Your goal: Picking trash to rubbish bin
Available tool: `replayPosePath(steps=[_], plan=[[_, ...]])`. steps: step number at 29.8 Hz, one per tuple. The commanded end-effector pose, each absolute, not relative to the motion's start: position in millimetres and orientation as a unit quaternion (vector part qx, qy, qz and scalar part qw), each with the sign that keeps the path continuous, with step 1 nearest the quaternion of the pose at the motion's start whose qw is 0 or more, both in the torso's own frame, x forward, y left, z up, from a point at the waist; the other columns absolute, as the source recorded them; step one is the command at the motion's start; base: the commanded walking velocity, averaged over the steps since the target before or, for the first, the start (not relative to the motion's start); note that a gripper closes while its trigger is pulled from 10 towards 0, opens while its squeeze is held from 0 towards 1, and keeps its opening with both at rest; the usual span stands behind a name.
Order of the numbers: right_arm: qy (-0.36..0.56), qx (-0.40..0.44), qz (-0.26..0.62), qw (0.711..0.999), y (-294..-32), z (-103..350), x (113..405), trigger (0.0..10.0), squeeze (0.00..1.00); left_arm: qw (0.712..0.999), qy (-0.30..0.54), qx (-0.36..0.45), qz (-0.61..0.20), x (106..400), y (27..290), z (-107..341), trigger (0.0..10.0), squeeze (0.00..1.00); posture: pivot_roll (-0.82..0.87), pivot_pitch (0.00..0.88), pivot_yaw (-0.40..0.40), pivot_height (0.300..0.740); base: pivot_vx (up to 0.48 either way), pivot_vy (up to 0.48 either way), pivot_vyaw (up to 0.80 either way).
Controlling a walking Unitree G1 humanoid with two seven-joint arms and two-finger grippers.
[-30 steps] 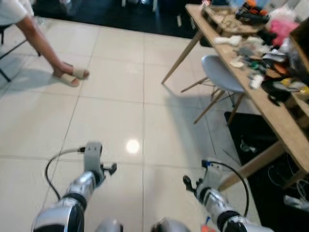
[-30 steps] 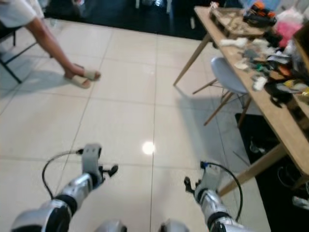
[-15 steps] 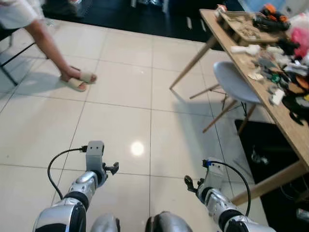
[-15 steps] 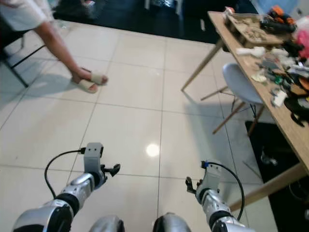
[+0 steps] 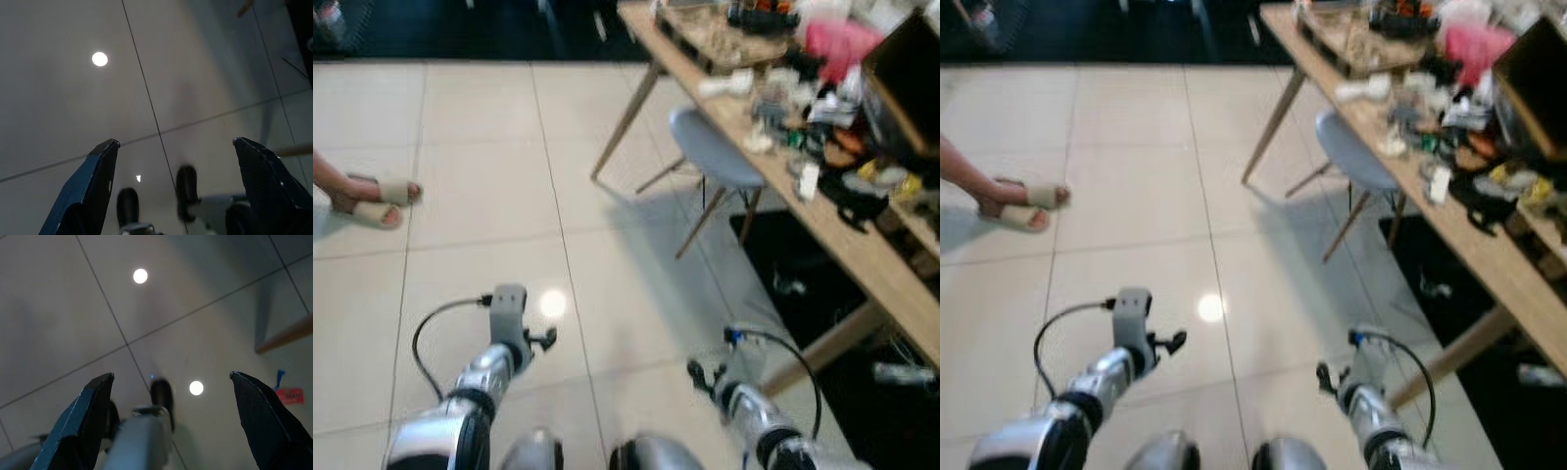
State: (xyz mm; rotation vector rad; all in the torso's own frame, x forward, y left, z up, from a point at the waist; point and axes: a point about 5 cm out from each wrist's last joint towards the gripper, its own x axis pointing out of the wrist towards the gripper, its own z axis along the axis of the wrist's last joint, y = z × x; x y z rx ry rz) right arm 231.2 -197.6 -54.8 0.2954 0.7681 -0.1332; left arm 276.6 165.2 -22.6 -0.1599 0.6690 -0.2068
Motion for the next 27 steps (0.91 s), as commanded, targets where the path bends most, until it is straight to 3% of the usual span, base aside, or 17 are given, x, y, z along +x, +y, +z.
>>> replayPosePath(steps=[1, 27], plan=[[0.380, 0.140, -0.073, 0.911, -203.5, -57.3, 226.0, 10.0, 0.00, 0.931, 0.341, -0.077, -0.107, 270.6, 161.3, -28.3, 10.0, 0.00, 0.12, 0.119, -0.098, 0.740, 0.304, 0.000, 0.00], [0.379, 0.142, -0.073, 0.912, -203.0, -56.5, 227.6, 10.0, 0.00, 0.931, 0.342, -0.074, -0.107, 270.2, 161.3, -28.7, 10.0, 0.00, 0.13, 0.113, -0.094, 0.740, 0.306, 0.000, 0.00]])
